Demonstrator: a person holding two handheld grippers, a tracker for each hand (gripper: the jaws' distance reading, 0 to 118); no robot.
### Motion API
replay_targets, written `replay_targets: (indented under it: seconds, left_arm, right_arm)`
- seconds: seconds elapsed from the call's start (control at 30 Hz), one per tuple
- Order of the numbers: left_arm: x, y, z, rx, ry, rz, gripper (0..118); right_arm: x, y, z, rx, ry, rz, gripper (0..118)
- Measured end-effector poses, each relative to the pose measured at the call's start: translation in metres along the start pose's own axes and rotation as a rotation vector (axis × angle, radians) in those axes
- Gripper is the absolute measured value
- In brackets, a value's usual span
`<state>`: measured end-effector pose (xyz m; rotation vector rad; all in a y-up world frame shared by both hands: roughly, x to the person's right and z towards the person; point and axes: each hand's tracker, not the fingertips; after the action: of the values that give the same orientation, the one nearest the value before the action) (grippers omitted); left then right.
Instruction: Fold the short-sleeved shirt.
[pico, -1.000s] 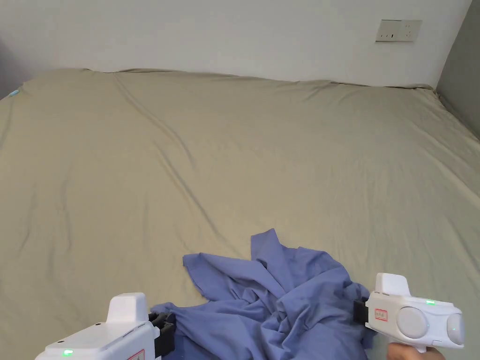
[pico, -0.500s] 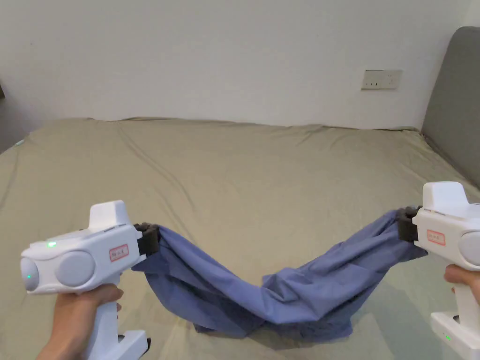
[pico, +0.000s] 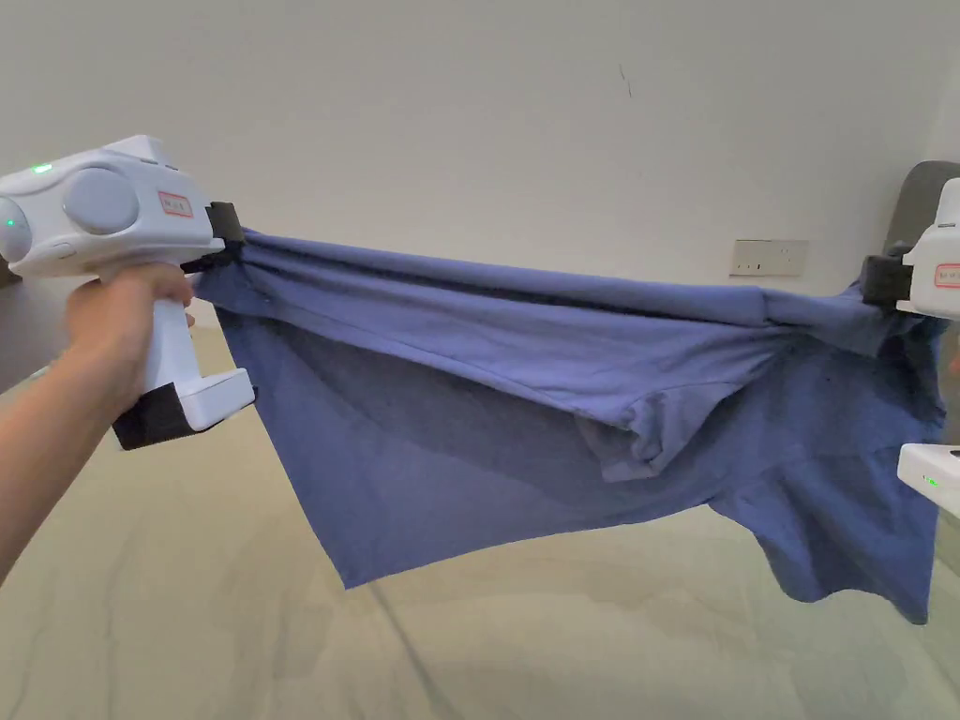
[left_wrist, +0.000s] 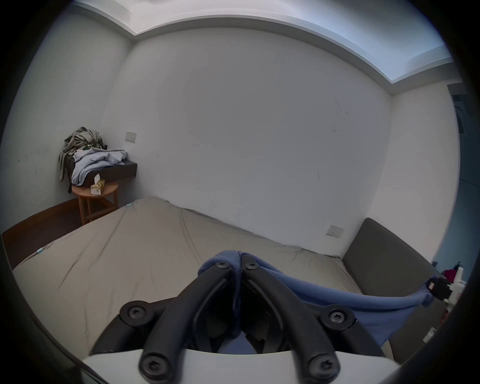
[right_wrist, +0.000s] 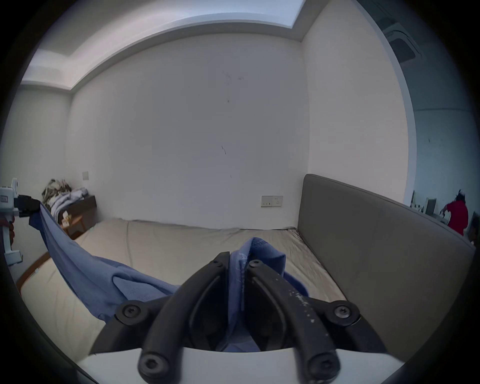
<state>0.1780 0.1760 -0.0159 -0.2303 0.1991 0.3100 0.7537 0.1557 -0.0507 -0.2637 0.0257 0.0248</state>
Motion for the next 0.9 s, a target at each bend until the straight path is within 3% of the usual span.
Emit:
replay_targets:
  seconds: [0.2,0.5,0.7,0.9]
  left_arm:
    - [0.007,-0.013,-0.042,0.029,0.057,-0.071,3]
    - [-0.051,-0.140,-0.073,-0.163,0.132,-0.057,3]
    - [-0.103,-0.239,-0.033,-0.336,0.169,-0.066,3]
    - [-0.150,-0.324,0.050,-0.477,0.198,-0.108,3]
  right_arm:
    - [-0.010,-0.025,-0.032,-0.010,0.011,-0.013,12]
    - [-0.032,-0.154,-0.059,-0.195,0.039,-0.022,12]
    - [-0.035,-0.256,-0.034,-0.363,0.062,-0.076,12]
    - [-0.035,-0.333,0.035,-0.496,0.080,-0.110,12]
